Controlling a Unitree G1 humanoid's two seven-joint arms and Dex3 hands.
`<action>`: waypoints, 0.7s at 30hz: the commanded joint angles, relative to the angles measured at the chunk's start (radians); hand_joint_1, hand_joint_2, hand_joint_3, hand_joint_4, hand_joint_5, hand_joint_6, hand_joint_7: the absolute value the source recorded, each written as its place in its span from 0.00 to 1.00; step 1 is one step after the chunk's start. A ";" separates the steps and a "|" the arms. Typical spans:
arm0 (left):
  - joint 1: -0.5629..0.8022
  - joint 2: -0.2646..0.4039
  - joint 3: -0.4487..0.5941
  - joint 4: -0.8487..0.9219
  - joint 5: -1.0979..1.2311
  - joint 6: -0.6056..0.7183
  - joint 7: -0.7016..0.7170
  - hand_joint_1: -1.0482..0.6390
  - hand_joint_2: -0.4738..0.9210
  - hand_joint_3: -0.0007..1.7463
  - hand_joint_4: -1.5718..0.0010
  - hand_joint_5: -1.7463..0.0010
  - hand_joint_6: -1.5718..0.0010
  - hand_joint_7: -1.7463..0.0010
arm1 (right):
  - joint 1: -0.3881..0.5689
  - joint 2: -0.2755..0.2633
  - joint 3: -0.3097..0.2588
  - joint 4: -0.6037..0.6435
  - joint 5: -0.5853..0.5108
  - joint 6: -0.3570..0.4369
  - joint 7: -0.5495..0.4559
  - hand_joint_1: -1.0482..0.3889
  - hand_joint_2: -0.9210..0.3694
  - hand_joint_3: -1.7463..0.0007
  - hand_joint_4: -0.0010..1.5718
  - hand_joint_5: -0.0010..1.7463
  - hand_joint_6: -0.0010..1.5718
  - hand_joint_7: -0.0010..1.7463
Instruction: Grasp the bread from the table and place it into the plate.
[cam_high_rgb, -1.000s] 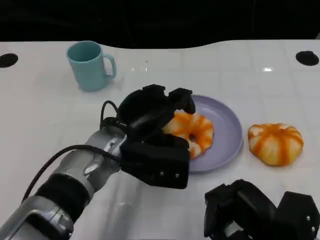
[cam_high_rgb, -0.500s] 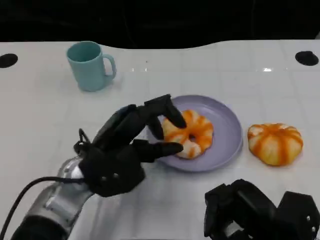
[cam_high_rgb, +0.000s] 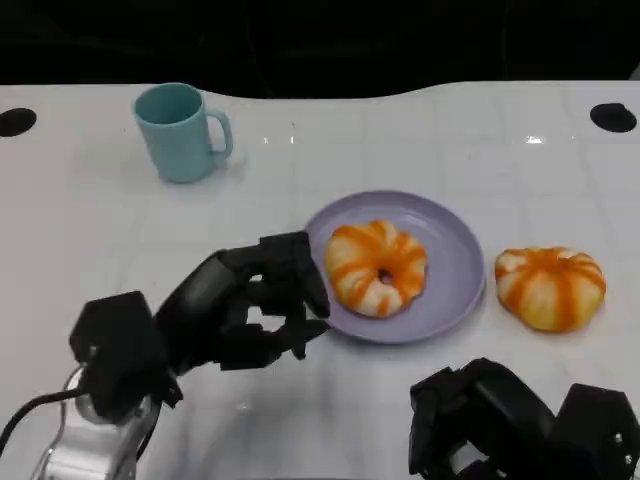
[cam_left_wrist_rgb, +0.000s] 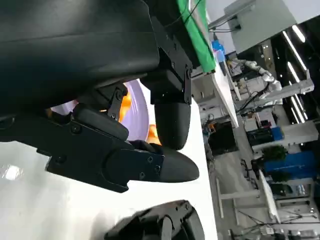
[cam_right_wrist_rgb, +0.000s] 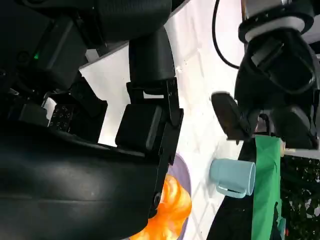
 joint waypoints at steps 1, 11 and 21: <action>0.073 0.002 0.042 -0.077 -0.092 0.094 -0.060 0.20 1.00 0.15 0.50 0.00 0.58 0.07 | 0.002 -0.013 -0.006 -0.005 -0.003 0.009 -0.006 0.00 0.65 0.25 0.99 0.71 1.00 0.57; 0.192 -0.015 0.098 -0.168 -0.199 0.245 -0.136 0.19 1.00 0.15 0.45 0.00 0.56 0.00 | 0.000 -0.018 -0.007 -0.002 -0.005 -0.007 -0.004 0.00 0.64 0.24 0.98 0.70 1.00 0.57; 0.264 -0.049 0.119 -0.198 -0.252 0.334 -0.179 0.21 1.00 0.13 0.43 0.00 0.55 0.00 | 0.005 -0.025 -0.013 0.001 0.011 -0.006 0.010 0.00 0.64 0.25 0.99 0.71 1.00 0.57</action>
